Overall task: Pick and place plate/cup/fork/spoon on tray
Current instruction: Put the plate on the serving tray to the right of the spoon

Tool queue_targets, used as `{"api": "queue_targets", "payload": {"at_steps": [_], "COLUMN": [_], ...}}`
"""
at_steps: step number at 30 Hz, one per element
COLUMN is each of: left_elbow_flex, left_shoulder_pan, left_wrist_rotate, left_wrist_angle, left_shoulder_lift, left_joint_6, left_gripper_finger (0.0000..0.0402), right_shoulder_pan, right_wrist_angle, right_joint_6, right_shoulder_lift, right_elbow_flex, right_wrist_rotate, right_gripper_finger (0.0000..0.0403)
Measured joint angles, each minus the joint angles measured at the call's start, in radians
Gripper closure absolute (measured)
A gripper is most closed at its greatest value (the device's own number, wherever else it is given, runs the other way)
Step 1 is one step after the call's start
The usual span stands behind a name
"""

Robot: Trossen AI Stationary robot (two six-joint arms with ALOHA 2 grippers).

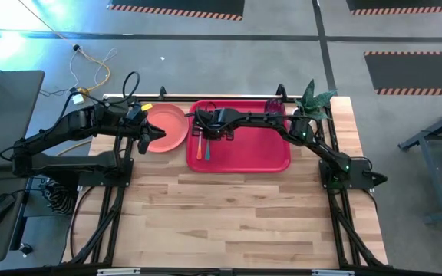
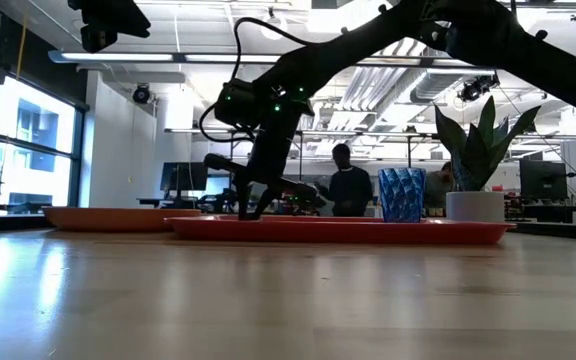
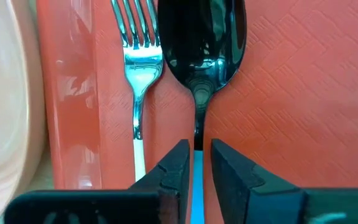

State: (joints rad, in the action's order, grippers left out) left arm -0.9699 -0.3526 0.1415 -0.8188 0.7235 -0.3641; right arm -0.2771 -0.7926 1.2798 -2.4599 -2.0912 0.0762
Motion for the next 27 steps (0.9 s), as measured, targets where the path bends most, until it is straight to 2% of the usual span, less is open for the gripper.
{"api": "queue_targets", "payload": {"at_steps": [9, 17, 20, 27], "left_elbow_flex": [0.000, 0.000, 0.000, 0.000], "left_shoulder_pan": [0.000, 0.000, 0.000, 0.000], "left_wrist_rotate": [0.000, 0.000, -0.004, -0.008], "left_wrist_angle": [0.000, -0.022, -0.029, -0.032], "left_shoulder_lift": [0.000, -0.001, 0.000, 0.000], "left_joint_6": [0.000, 0.019, 0.032, 0.045], "left_gripper_finger": [0.0346, 0.0346, 0.0346, 0.0346], "right_shoulder_pan": [0.000, 0.006, 0.021, 0.065], "right_wrist_angle": [-0.049, -0.246, -0.187, -0.216], "right_joint_6": [-0.026, -0.091, -0.125, -0.190], "right_shoulder_lift": [0.000, -0.001, 0.052, 0.166], "right_elbow_flex": [-0.076, -0.259, -0.231, -0.225], "right_wrist_rotate": [-0.002, 0.001, 0.024, 0.140], "right_gripper_finger": [0.0345, 0.0345, 0.0345, 0.0345]}}
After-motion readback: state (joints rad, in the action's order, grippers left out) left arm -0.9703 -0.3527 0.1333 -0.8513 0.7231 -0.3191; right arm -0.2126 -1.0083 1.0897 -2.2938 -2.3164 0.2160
